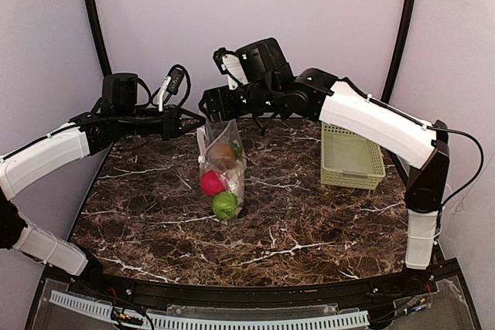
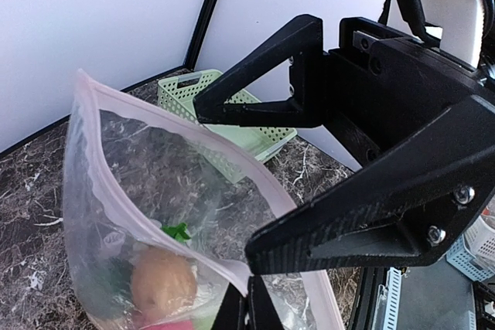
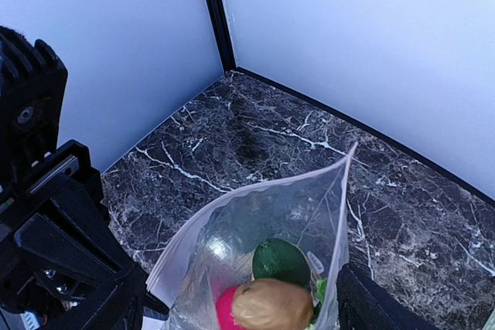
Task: Place the food in the zip-top bag and seal the zipper
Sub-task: Place the fake vegetable in the zipper food storage bag.
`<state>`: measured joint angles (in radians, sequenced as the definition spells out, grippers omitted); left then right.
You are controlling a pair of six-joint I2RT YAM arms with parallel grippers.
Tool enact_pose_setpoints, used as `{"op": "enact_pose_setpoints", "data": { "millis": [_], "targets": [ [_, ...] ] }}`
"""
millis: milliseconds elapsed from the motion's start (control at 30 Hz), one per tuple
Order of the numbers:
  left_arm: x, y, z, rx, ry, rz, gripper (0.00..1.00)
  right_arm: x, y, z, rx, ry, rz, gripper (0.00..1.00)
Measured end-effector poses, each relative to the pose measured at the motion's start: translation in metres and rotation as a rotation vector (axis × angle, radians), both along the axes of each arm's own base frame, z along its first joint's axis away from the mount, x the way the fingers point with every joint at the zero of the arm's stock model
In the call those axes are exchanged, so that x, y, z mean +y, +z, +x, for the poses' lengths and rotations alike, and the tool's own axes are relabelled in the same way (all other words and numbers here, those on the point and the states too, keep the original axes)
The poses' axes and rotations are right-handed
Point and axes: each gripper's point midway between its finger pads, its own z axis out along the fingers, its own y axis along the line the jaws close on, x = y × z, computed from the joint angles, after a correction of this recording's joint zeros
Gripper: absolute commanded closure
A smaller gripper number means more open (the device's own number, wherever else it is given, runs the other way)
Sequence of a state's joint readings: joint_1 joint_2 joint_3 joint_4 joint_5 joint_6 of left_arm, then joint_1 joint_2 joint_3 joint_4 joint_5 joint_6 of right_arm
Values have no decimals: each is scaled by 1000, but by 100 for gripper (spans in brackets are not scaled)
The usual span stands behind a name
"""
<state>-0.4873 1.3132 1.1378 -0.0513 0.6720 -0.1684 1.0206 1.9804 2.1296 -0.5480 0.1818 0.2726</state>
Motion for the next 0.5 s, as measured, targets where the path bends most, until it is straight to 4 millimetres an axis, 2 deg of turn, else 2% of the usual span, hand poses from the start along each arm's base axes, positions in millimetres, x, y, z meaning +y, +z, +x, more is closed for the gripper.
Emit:
{"op": "enact_pose_setpoints", "data": {
  "millis": [267,500],
  "targets": [
    [0,0,0,0,0,0,99,-1,-1,0,-2,-3,-11,14],
    [0,0,0,0,2,1,99,-11,1,6,-38,-46,-38,25]
  ]
}}
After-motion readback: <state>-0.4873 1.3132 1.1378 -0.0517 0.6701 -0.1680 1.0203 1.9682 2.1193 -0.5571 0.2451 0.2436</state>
